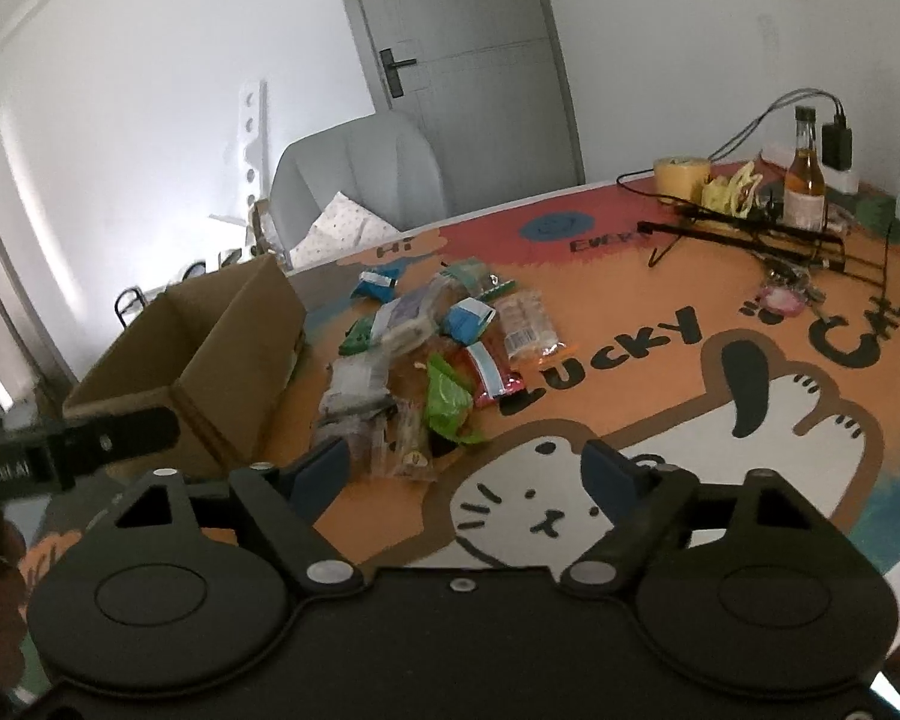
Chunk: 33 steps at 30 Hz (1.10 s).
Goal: Organize snacks
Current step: 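Grasp a clear snack packet with the left tool while the right tool grasps a green packet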
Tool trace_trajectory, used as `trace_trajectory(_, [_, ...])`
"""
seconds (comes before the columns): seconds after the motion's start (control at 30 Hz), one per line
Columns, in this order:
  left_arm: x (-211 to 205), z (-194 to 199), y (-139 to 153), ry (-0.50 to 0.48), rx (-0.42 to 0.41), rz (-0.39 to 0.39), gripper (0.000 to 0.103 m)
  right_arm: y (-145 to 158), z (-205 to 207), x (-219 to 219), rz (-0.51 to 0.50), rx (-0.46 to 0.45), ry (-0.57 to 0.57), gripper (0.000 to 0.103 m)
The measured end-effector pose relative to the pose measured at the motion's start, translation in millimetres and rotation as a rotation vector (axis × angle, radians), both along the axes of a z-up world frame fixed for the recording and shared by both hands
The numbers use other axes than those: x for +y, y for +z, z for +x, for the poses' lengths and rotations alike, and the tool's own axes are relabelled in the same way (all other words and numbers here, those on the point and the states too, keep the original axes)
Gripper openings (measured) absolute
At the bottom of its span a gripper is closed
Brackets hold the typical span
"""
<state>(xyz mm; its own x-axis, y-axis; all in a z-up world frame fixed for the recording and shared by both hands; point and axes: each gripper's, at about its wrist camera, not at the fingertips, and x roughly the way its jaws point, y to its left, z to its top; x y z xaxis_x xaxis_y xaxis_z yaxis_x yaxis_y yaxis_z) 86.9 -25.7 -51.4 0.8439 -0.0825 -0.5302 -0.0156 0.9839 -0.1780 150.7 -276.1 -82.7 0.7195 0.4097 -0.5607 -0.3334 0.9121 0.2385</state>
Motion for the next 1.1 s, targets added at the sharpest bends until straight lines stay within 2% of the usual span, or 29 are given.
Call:
trace_trajectory(0.2, [-12, 17, -8, -0.022, 0.021, -0.019, 0.069, -8, 14, 0, 0.025, 0.01, 0.001, 0.071])
trace_trajectory(0.3, [-17, 27, -14, -0.023, 0.036, -0.026, 0.066, -15, 21, -1, 0.047, 0.03, -0.001, 0.063])
trace_trajectory(0.57, [-29, 53, -30, -0.003, 0.087, -0.041, 0.065, -32, 41, -7, 0.075, 0.069, -0.008, 0.056])
trace_trajectory(0.77, [-39, 70, -44, 0.025, 0.128, -0.043, 0.065, -41, 56, -13, 0.089, 0.096, -0.011, 0.056])
trace_trajectory(1.1, [-41, 84, -61, 0.141, 0.166, -0.037, 0.065, -54, 76, -11, 0.137, 0.144, 0.025, 0.056])
